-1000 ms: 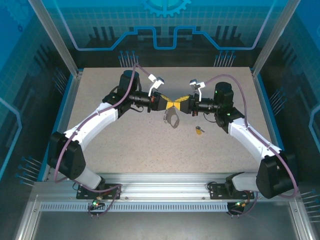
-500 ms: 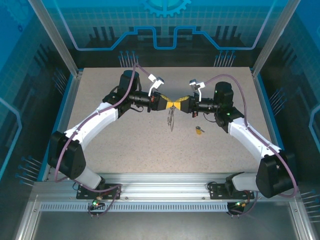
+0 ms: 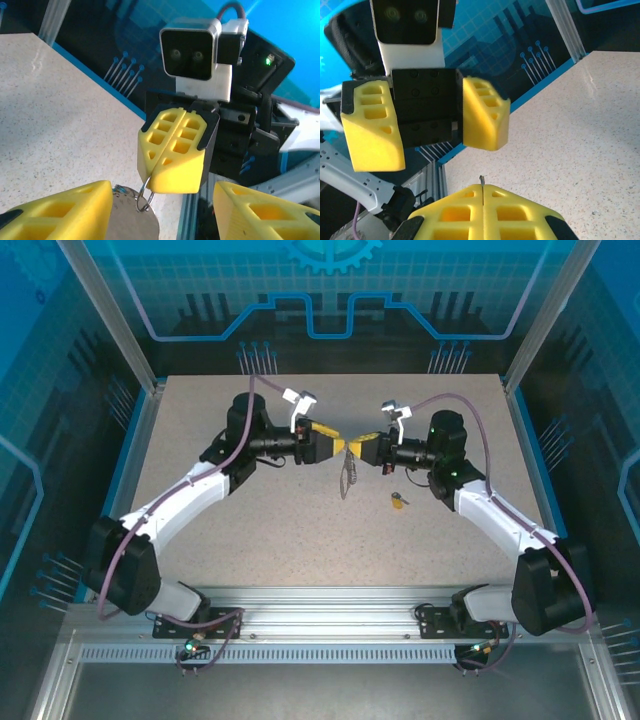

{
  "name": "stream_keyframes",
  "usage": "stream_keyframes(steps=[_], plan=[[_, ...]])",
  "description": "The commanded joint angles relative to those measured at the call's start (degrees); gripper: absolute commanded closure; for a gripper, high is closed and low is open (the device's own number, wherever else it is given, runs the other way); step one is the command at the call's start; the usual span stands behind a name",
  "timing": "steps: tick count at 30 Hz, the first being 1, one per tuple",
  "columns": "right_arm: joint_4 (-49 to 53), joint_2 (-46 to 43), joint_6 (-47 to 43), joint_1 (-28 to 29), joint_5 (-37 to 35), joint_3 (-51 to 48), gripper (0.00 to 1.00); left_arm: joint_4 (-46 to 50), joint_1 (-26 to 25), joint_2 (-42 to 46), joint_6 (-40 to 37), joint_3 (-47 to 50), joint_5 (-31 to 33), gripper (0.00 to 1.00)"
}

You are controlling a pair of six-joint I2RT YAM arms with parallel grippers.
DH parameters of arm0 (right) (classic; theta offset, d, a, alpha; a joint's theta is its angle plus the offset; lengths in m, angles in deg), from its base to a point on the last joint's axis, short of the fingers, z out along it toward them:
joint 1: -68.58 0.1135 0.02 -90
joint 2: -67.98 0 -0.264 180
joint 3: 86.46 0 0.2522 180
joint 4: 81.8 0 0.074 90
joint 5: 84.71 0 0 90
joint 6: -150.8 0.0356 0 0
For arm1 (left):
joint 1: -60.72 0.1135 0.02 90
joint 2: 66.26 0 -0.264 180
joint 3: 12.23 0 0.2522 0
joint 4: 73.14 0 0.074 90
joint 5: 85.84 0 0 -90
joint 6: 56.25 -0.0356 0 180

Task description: Put the keys on the keyring

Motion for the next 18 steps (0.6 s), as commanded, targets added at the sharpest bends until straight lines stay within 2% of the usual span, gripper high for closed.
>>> stream_keyframes(steps=[1, 6, 11, 18], plan=[[-7.7, -1.9, 4.3, -0.2, -2.7, -1.4, 1.00, -17.5, -0.1, 1.2, 11.4, 6.0, 5.7, 0.42], [-13.5, -2.5, 8.9, 0.5, -6.6, -3.9, 1.00, -31.8, -0.1, -1.1, 19.1, 11.0, 7.3, 0.46], [-17.1, -2.7, 11.9, 1.2, -9.0, -5.2, 1.00, -41.7, -0.3, -4.3, 25.0, 12.5, 7.5, 0.56], [-18.6, -3.0, 13.7, 1.9, -11.1, -5.4, 1.00, -44.8, -1.8, -6.8, 26.8, 11.9, 8.0, 0.63]])
